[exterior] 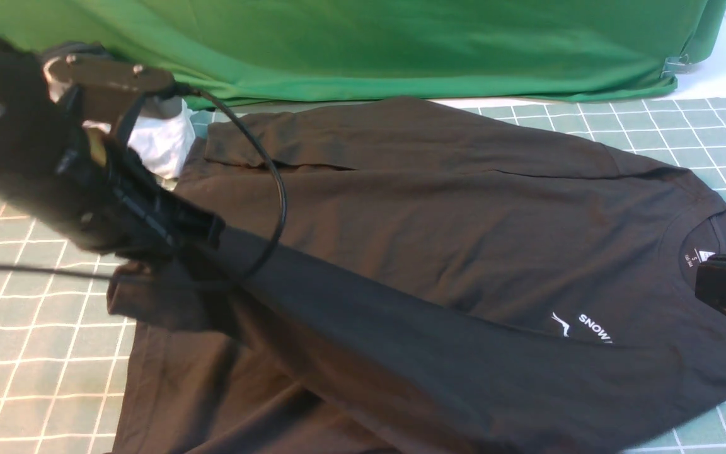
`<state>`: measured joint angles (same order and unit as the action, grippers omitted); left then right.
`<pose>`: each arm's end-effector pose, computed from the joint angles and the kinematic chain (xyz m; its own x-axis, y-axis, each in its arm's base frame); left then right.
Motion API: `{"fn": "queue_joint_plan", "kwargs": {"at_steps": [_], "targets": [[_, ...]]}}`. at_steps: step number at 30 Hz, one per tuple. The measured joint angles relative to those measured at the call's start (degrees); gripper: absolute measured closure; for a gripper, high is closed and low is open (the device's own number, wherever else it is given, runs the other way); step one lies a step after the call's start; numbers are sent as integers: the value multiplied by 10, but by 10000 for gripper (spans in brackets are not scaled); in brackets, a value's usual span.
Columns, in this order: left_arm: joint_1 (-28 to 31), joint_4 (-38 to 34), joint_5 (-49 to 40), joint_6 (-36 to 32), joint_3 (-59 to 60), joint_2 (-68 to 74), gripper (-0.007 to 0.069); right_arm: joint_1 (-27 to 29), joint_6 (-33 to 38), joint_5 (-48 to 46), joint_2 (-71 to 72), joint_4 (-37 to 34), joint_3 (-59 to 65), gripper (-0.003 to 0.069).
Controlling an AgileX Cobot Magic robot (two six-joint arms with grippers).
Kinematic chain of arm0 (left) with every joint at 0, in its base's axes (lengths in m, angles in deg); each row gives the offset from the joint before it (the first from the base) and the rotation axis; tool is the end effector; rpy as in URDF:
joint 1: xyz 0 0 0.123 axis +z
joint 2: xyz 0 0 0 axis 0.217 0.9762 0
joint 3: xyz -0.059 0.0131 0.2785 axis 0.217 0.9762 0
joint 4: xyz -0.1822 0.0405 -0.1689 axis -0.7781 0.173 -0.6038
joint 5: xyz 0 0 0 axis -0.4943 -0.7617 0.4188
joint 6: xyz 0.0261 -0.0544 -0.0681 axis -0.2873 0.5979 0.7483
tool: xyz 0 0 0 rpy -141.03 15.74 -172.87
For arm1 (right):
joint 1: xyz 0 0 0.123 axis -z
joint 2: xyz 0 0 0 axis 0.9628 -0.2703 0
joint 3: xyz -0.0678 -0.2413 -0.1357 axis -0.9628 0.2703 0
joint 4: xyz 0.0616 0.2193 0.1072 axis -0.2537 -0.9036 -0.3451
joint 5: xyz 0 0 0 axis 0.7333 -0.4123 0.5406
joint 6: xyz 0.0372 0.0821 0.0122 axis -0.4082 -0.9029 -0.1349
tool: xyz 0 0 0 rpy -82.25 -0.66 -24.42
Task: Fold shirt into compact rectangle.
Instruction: 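Fold the left side of the black T-shirt inward over its body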
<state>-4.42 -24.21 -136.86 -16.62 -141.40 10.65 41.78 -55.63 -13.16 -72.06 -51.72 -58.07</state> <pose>0.2694 -0.0721 0.2941 -0.8935 0.1695 -0.4158 0.1612 0.9854 0.0554 0.0986 0.0774 0.3363 -0.4347 -0.0187 -0.9004 -0.5569 0.7913 0.2524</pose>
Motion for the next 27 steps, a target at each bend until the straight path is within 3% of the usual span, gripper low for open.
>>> {"fn": "queue_joint_plan", "kwargs": {"at_steps": [8,13,18,27], "targets": [[25,17,61,-19,-4,98,596,0,-1,0,0,0,0,601],[25,75,95,4,-4,124,568,0,-8,-15,0,-1,0,599],[28,110,126,23,-5,135,480,0,-28,-45,0,-1,0,599],[30,118,126,30,-6,136,144,0,-48,-142,-33,9,-15,589]]}}
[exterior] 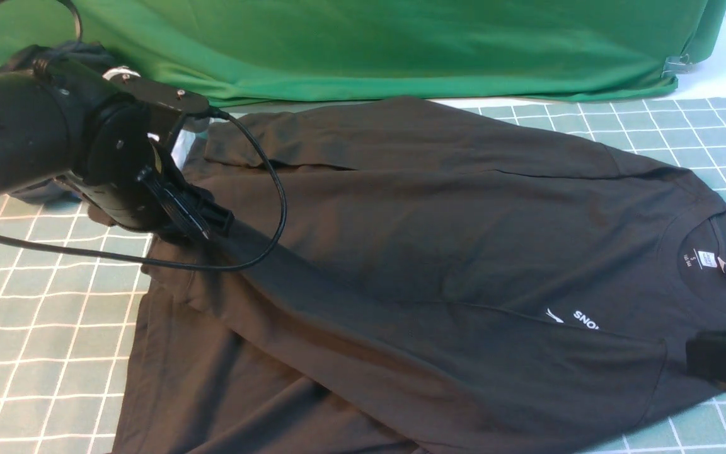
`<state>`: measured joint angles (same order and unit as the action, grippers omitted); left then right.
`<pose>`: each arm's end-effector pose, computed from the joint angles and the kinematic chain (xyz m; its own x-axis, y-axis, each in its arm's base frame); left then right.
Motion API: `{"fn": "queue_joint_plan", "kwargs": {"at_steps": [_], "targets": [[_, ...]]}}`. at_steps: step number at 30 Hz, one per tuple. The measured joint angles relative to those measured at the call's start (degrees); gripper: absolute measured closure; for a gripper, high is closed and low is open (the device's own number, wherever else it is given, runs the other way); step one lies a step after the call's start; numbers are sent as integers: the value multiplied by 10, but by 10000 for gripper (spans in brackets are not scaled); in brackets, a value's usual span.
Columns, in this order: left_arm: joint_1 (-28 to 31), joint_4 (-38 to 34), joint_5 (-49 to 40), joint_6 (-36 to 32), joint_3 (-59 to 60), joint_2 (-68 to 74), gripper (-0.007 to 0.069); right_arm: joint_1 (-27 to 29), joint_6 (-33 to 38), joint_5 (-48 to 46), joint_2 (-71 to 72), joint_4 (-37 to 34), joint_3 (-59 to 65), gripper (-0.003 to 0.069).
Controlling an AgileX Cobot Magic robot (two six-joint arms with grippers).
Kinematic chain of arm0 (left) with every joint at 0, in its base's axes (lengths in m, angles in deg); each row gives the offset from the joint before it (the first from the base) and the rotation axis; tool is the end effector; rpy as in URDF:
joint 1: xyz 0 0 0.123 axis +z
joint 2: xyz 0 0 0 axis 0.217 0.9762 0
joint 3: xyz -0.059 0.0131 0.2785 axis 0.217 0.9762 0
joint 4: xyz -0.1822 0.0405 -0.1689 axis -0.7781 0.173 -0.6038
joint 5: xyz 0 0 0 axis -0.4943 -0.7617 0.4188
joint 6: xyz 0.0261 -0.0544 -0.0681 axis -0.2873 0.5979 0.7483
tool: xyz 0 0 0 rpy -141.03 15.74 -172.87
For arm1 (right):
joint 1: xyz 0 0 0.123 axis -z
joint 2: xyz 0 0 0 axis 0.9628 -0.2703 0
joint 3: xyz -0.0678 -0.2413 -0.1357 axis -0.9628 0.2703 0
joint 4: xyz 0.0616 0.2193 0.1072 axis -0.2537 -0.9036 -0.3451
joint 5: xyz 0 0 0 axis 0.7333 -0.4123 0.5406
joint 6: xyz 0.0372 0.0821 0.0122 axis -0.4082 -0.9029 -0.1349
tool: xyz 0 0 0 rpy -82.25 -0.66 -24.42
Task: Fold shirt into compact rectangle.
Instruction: 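Fold the left side of the black T-shirt inward over its body, then grab the top left corner of the dark shirt with the left gripper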
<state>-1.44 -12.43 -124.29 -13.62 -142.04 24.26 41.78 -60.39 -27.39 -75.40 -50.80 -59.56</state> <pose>0.3283 -0.0612 0.2349 -0.8744 0.2454 -0.4185 0.1700 0.9629 0.2095 0.0967 0.0813 0.3184 -0.6535 -0.1256 -0.7464 -0.5041 0.8079 0.3054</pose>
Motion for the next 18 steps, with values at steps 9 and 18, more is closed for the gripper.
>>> {"fn": "queue_joint_plan", "kwargs": {"at_steps": [9,18], "targets": [[0,-22,-62,0,-63,-48,76,0,-22,-176,-110,113,-132,554],[1,-140,-161,-48,-25,-113,503,-38,32,-212,-238,121,-155,265]]}}
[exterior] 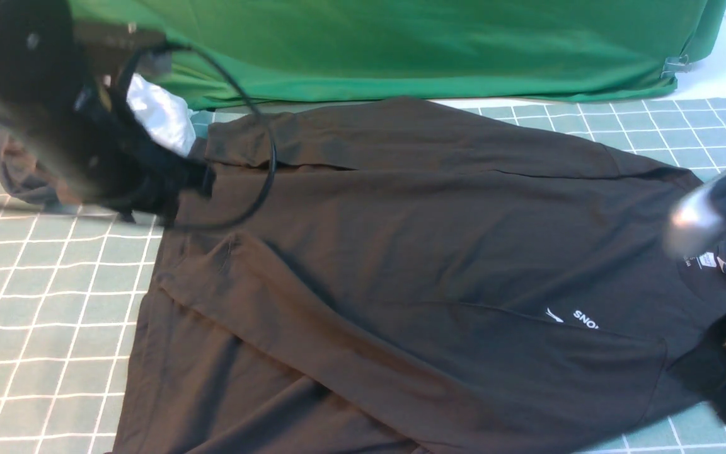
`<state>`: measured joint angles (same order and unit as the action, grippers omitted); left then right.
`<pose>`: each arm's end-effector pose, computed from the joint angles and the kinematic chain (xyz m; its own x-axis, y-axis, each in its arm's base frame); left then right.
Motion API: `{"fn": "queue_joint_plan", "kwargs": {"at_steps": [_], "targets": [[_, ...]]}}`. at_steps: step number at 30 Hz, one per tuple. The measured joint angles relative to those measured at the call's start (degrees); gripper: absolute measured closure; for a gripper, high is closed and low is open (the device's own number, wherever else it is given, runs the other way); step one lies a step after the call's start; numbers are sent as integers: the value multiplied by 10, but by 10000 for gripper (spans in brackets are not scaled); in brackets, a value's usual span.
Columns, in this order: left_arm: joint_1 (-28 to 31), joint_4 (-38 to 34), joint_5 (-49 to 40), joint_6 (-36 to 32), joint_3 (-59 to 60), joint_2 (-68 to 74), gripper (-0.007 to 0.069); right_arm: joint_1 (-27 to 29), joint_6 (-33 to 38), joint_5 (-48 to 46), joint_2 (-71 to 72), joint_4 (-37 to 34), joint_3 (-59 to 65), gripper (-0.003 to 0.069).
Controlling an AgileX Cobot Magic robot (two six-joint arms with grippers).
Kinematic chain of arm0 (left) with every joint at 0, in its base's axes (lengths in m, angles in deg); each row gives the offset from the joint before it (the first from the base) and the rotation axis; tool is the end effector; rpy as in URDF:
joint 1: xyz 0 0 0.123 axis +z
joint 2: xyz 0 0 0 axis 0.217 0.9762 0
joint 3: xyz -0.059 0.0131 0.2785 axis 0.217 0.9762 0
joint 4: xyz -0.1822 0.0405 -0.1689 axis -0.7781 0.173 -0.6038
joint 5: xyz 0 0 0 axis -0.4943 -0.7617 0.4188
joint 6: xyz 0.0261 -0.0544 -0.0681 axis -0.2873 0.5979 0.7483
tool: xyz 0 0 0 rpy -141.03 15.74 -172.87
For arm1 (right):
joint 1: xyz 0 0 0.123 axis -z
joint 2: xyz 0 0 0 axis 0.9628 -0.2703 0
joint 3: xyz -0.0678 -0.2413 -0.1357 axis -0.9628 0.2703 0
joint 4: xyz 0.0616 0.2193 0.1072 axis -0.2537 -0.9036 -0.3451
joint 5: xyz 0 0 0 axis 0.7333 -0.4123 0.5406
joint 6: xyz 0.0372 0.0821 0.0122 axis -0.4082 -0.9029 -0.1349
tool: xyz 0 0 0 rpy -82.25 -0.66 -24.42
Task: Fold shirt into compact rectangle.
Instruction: 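Grab the top left corner of the dark shirt with the left gripper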
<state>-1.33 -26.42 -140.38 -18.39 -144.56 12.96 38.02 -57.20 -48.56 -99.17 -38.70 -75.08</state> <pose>0.2800 -0.0619 0.2960 -0.9206 0.1290 -0.3686 0.1241 0.9916 0.0373 0.1522 0.1180 0.3131 -0.7564 -0.5303 -0.3830 -0.5928 0.8032 0.0588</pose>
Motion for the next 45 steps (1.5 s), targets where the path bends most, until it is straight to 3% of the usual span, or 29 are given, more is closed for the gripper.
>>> {"fn": "queue_joint_plan", "kwargs": {"at_steps": [4,11,24,29,32,34,45], "targets": [[0,-44,27,0,112,-81,603,-65,5,31,-52,1,30,186],[0,-120,36,3,288,-191,621,-168,8,210,-143,0,112,169],[0,-128,61,18,343,-262,616,-174,-14,359,-294,62,114,170],[0,-129,61,18,343,-263,614,-172,-15,363,-306,71,113,272],[0,-136,65,18,343,-263,613,-168,-15,356,-305,78,113,561],[0,-139,65,18,343,-263,613,-168,-15,342,-298,73,113,611],[0,-140,65,18,343,-263,613,-169,-32,250,-222,65,113,618]]}}
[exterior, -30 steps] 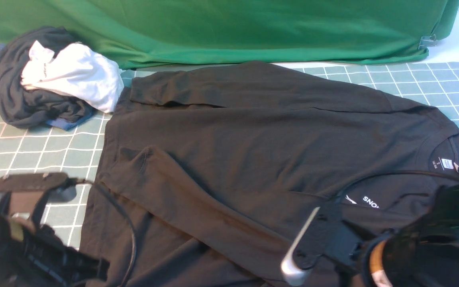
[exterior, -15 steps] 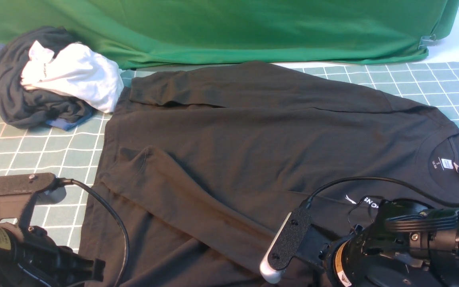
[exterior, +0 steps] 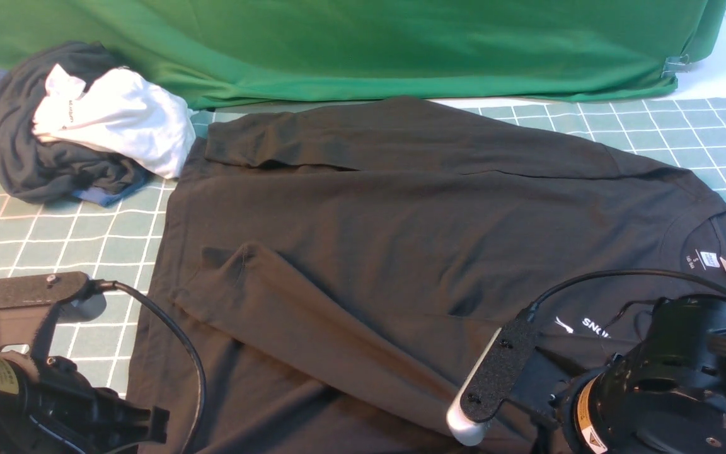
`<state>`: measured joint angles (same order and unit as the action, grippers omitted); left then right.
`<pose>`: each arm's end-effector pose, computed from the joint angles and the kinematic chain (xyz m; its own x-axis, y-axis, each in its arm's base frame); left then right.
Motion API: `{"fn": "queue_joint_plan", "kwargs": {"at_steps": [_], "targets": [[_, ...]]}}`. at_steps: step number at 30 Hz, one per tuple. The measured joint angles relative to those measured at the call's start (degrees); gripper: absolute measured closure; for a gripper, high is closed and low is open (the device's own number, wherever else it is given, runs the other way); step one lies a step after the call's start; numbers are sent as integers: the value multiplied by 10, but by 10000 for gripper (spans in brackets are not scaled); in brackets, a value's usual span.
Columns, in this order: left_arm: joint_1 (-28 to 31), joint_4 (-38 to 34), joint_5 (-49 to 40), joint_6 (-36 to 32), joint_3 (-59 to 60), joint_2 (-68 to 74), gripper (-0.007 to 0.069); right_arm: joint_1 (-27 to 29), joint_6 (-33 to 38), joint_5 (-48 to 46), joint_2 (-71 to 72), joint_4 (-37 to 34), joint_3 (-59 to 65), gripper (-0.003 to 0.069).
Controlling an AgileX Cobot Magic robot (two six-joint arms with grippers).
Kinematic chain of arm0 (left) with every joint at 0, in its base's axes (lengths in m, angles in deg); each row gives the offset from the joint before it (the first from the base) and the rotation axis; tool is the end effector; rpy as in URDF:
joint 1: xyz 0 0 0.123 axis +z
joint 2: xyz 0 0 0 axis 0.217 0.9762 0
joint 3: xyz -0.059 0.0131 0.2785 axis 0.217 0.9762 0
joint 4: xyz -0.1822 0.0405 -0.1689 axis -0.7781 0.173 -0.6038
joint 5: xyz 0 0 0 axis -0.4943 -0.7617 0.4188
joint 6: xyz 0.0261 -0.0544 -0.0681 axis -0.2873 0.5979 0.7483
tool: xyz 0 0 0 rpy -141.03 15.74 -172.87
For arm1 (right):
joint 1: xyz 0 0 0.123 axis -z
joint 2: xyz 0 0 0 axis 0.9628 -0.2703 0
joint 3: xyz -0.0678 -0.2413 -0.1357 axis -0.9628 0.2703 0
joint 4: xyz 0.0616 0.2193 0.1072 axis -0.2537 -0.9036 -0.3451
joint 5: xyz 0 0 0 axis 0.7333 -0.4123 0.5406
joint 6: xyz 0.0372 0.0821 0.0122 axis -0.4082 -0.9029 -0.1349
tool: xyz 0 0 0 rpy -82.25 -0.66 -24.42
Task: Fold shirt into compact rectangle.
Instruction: 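Grab the top left corner of the dark shirt with the left gripper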
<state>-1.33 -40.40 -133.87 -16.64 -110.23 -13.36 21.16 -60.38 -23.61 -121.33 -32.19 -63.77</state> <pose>0.1447 -0.0468 0.2331 -0.9531 -0.0393 -0.3001 0.0220 0.9799 -0.1984 0.1517 0.1976 0.1847 -0.5879 -0.7715 -0.2432 -0.7906 0.6117 -0.0295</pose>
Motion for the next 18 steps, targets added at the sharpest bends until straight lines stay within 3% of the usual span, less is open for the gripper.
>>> {"fn": "queue_joint_plan", "kwargs": {"at_steps": [5,8,14,18], "targets": [[0,-3,3,1,0,0,613,0,-1,19,-1,-6,1,614],[0,-3,6,23,-1,1,613,0,-5,10,-6,-15,1,566],[2,20,5,78,-68,56,613,0,-11,-56,-7,-51,0,245],[26,26,9,78,-143,126,610,0,-11,-119,-2,-87,-5,188]]}}
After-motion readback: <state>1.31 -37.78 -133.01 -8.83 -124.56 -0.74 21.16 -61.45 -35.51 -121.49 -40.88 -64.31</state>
